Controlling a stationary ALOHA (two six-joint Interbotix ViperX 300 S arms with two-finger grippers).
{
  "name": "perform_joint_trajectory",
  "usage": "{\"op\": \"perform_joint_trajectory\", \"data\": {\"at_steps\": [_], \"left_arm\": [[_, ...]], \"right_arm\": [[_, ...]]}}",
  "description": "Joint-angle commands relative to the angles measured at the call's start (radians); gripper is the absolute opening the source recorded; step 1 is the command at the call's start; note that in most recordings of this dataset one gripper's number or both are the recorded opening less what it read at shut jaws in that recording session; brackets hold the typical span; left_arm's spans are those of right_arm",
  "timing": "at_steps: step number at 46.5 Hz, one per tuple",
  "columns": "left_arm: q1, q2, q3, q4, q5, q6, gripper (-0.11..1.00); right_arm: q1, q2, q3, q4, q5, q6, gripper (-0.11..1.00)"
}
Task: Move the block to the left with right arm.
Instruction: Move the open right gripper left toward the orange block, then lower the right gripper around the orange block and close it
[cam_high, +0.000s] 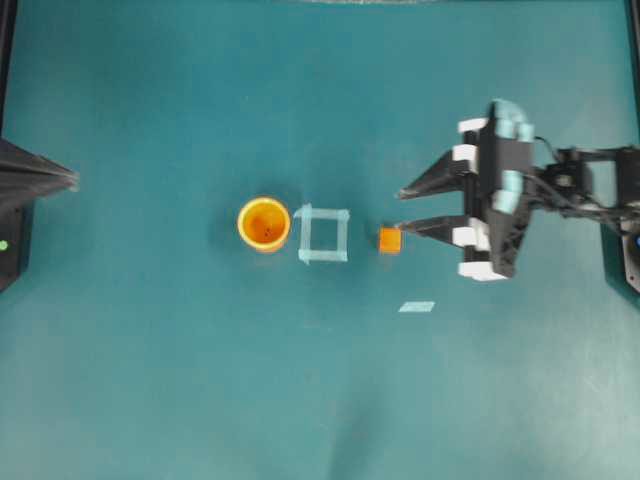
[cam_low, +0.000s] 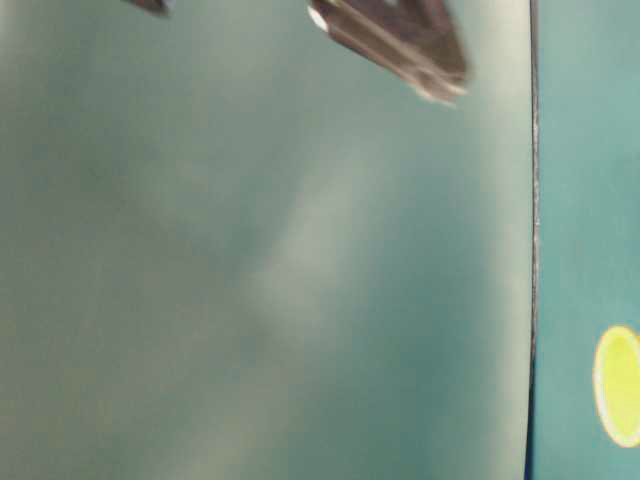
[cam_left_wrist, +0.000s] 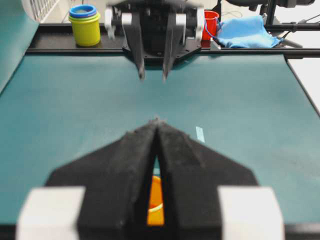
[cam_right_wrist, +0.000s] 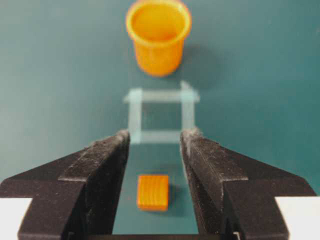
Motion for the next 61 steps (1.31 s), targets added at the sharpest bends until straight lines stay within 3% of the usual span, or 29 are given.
{"op": "perform_joint_trajectory", "data": {"at_steps": [1, 14, 29, 61], "left_arm": [[-0.002, -0.077, -0.008, 0.003, 0.072, 0.000, 0.00], [-0.002, -0.216, 0.026, 0.003, 0.173, -0.002, 0.00], [-0.003, -0.216, 0.038, 0.003, 0.173, -0.003, -0.01], [-0.002, -0.215, 0.044, 0.003, 0.175, -0.005, 0.00]], "right_arm": [[0.014, 0.041, -0.034, 0.002, 0.000, 0.003, 0.52], [0.038, 0.144, -0.035, 0.008, 0.002, 0.023, 0.58], [0.040, 0.186, -0.018, 0.008, 0.003, 0.063, 0.59], [0.051, 0.278, -0.040, 0.008, 0.020, 0.066, 0.64]]}}
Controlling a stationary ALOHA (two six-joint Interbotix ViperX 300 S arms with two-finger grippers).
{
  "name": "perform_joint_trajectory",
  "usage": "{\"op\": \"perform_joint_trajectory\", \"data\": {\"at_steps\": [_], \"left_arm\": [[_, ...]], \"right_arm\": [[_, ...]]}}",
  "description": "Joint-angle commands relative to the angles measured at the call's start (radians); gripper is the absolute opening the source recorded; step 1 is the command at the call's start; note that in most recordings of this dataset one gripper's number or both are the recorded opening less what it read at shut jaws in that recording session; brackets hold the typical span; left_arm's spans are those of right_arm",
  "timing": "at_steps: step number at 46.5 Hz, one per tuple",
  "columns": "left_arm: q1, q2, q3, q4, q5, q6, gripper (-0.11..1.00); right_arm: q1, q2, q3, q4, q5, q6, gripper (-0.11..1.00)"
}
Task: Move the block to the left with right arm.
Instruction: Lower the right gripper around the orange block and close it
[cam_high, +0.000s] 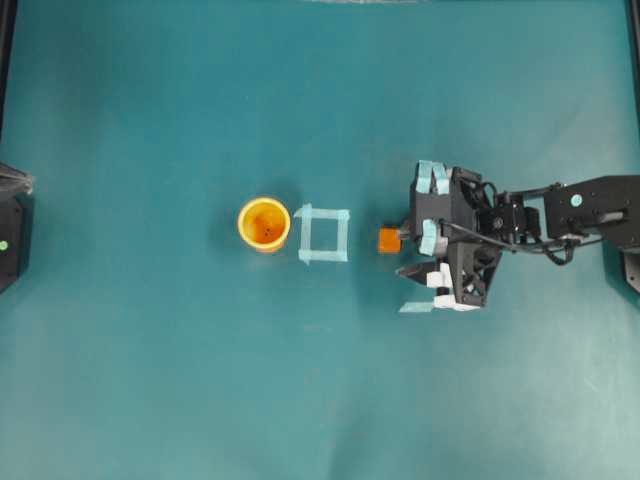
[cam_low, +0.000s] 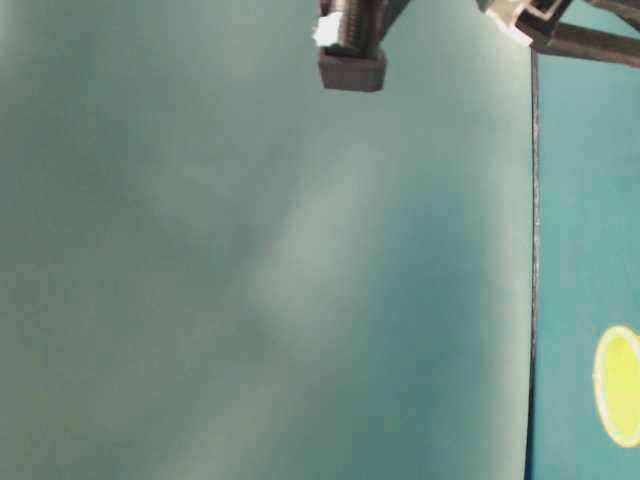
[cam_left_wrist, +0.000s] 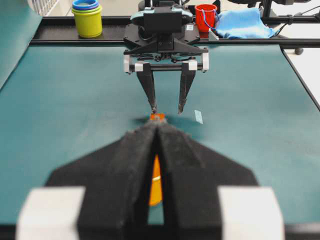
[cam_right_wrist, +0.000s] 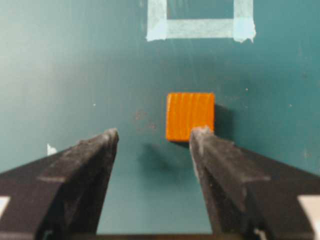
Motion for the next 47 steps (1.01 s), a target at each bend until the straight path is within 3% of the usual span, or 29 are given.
{"op": "perform_joint_trajectory", "data": {"at_steps": [1, 17, 34, 47], "left_arm": [[-0.002, 0.009, -0.009, 0.003, -0.005, -0.002, 0.00], [-0.002, 0.009, -0.009, 0.003, -0.005, -0.002, 0.00], [-0.002, 0.009, -0.008, 0.003, -0.005, -0.002, 0.00], [-0.003, 0.009, -0.006, 0.003, -0.003, -0.002, -0.01]], "right_arm": [[-0.006, 0.000, -0.025, 0.002, -0.012, 0.002, 0.64], [-0.009, 0.002, -0.051, -0.002, -0.031, -0.003, 0.64], [-0.058, 0.021, -0.095, -0.048, -0.020, -0.014, 0.64], [-0.057, 0.067, -0.121, -0.052, 0.012, -0.014, 0.64]]}}
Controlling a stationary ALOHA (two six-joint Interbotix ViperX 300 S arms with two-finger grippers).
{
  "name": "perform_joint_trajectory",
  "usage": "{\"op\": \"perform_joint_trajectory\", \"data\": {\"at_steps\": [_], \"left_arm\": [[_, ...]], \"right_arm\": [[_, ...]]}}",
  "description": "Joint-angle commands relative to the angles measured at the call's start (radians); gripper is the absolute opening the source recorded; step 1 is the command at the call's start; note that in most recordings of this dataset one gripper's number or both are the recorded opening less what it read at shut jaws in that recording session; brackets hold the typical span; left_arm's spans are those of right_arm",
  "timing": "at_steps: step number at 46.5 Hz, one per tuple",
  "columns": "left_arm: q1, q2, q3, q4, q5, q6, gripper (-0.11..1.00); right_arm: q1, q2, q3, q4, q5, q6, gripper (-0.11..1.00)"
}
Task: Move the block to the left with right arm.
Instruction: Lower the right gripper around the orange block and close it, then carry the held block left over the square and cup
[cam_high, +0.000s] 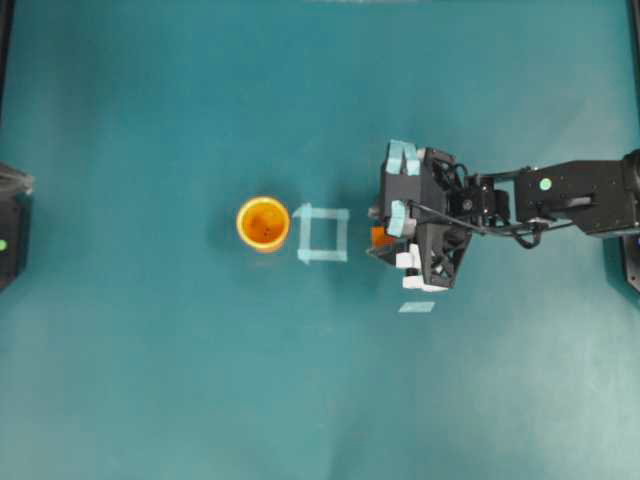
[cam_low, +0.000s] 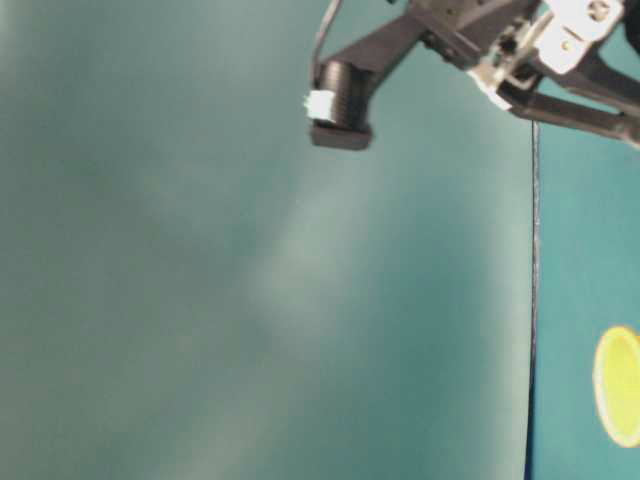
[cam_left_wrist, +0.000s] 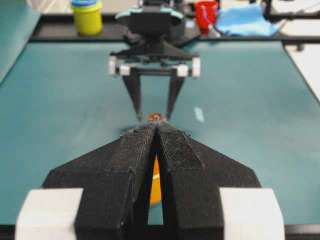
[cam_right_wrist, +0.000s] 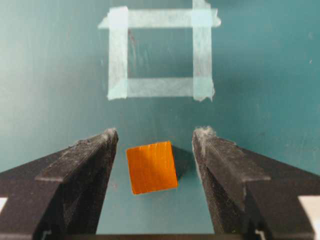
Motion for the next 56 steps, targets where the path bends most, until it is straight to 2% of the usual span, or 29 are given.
{"op": "perform_joint_trajectory", "data": {"at_steps": [1, 23, 27, 33, 38, 46, 56], "left_arm": [[-0.002, 0.009, -0.011, 0.002, -0.003, -0.002, 0.00], [-0.002, 0.009, -0.009, 0.002, 0.006, -0.002, 0.00], [-0.002, 0.009, -0.011, 0.002, 0.006, -0.002, 0.00], [-0.002, 0.009, -0.011, 0.002, 0.006, -0.002, 0.00], [-0.002, 0.008, -0.012, 0.002, 0.012, -0.005, 0.00], [-0.002, -0.003, -0.021, 0.002, 0.026, -0.015, 0.00], [-0.003, -0.009, -0.028, 0.002, 0.038, -0.014, 0.00]], "right_arm": [[0.003, -0.008, -0.017, -0.003, 0.005, -0.002, 0.64], [0.002, -0.006, 0.002, -0.003, 0.032, 0.000, 0.60], [0.003, -0.003, 0.000, -0.003, 0.032, 0.000, 0.55], [0.002, -0.005, -0.005, -0.002, 0.048, 0.005, 0.40], [0.006, -0.014, -0.014, 0.000, 0.072, 0.009, 0.40], [0.009, -0.103, -0.101, 0.000, 0.210, 0.002, 0.40], [0.009, -0.178, -0.272, -0.003, 0.402, -0.002, 0.40]]}}
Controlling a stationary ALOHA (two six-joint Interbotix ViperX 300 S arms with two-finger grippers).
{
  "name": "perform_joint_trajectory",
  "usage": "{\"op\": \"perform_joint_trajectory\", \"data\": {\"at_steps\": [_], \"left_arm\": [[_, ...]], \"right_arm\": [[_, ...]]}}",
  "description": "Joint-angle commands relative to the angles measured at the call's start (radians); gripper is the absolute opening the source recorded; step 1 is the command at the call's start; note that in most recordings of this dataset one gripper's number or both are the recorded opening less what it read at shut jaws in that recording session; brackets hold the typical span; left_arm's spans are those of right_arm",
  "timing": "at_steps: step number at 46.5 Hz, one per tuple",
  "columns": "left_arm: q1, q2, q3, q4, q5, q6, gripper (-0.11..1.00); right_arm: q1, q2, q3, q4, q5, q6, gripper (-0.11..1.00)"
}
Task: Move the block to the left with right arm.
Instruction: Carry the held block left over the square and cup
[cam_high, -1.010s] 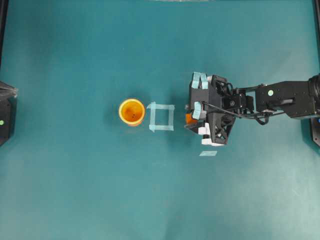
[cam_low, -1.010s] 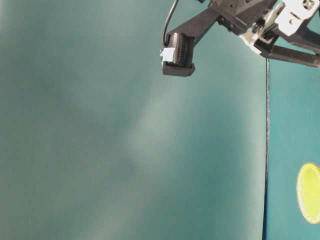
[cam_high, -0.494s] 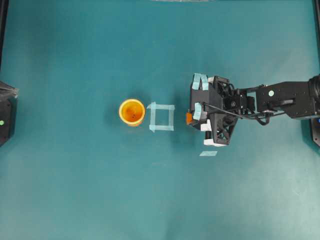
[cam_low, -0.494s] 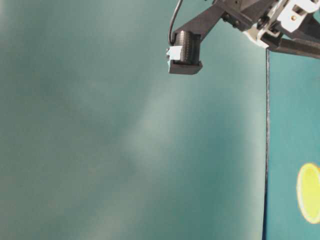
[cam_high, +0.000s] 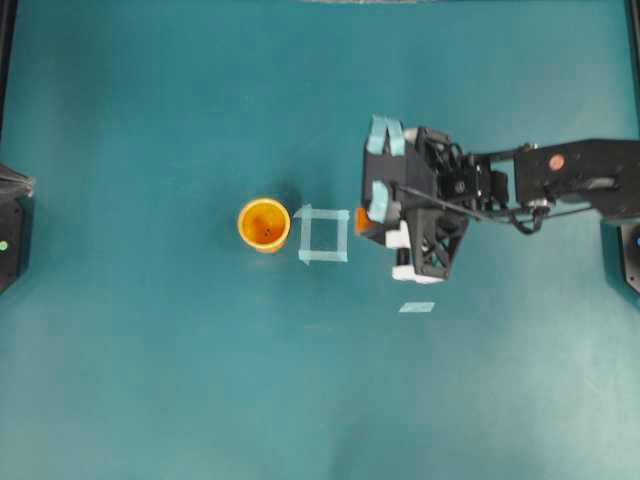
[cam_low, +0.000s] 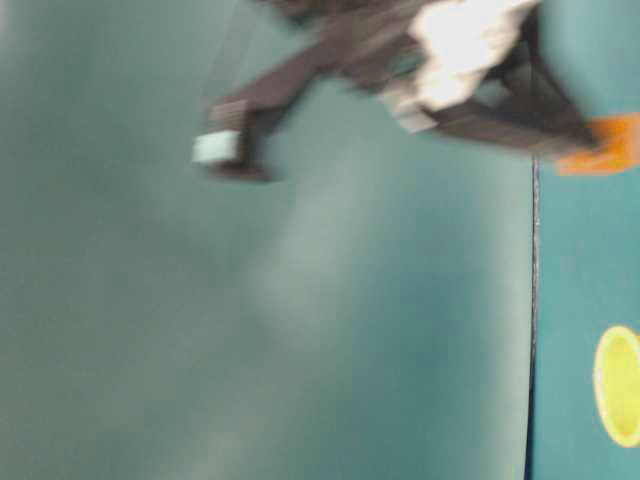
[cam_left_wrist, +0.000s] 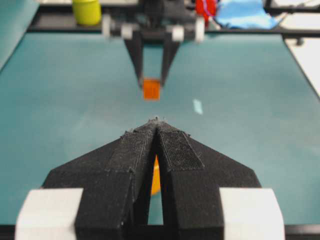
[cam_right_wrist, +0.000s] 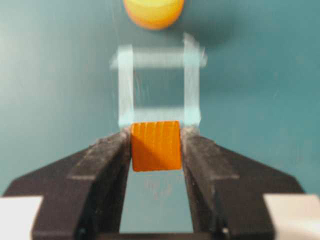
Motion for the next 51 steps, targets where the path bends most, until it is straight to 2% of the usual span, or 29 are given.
{"op": "perform_joint_trajectory", "data": {"at_steps": [1, 11, 21, 34, 39, 51], "left_arm": [[-0.003, 0.008, -0.025, 0.002, 0.000, 0.000, 0.00], [-0.002, 0.006, -0.026, 0.002, -0.002, 0.003, 0.00], [-0.002, 0.002, -0.029, 0.002, -0.002, 0.000, 0.00], [-0.003, -0.006, -0.035, 0.002, 0.000, 0.002, -0.01], [-0.003, -0.006, -0.035, 0.002, 0.009, 0.002, -0.01], [-0.002, -0.011, -0.038, 0.002, 0.025, 0.002, 0.00]], "right_arm": [[0.003, -0.035, -0.086, -0.002, 0.052, 0.000, 0.40], [0.003, 0.006, -0.244, -0.003, 0.038, -0.003, 0.40], [0.000, 0.127, -0.423, -0.006, -0.008, -0.008, 0.40], [-0.003, 0.272, -0.644, -0.092, -0.006, -0.008, 0.40], [-0.005, 0.318, -0.698, -0.107, -0.009, -0.006, 0.40], [-0.006, 0.419, -0.810, -0.107, -0.040, -0.003, 0.40]]}}
